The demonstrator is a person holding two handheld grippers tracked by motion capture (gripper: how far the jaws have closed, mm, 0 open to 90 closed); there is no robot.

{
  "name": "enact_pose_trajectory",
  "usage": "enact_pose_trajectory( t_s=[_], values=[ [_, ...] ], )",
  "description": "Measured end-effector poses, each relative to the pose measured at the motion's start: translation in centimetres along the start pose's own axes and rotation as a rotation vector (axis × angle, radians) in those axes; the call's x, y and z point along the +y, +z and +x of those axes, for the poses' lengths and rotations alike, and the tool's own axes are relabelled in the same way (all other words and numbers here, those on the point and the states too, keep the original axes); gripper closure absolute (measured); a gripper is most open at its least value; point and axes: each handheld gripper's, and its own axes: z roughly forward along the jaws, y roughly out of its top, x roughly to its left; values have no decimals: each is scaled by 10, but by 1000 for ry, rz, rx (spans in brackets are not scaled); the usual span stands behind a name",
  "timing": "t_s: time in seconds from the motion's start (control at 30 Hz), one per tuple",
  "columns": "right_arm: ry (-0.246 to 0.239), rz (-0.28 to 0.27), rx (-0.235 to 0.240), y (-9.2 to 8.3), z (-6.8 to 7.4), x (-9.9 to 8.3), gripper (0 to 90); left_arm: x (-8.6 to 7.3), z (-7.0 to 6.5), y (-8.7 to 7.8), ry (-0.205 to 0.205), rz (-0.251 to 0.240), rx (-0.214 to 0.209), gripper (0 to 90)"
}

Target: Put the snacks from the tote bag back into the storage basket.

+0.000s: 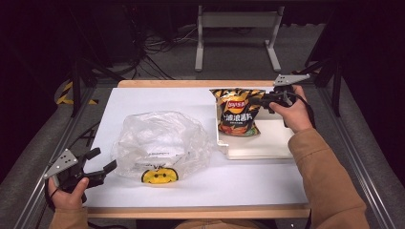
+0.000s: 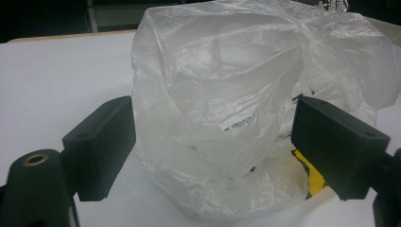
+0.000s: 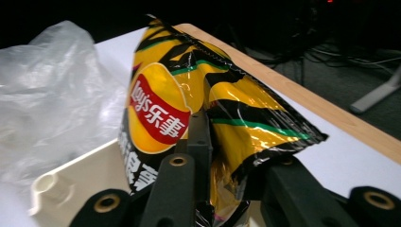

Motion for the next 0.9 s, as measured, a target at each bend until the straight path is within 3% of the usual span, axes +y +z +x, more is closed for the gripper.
enact_pose_trajectory(
  t_s=[0.23,0.47,0.73,0.9],
  values=[
    [6,4,-80,6,-3,-6,647,1,1,2,0,1,-5,154],
    [21,-29,-173,12,-5,-13,300,1,0,3,1,1,-5,153],
    [38,-31,-191,14,-3,-16,208,1,0,3,8,5,-12,151],
    [65,-87,-164,5,0,-15,170,1,0,4,4,2,-13,150]
  ],
)
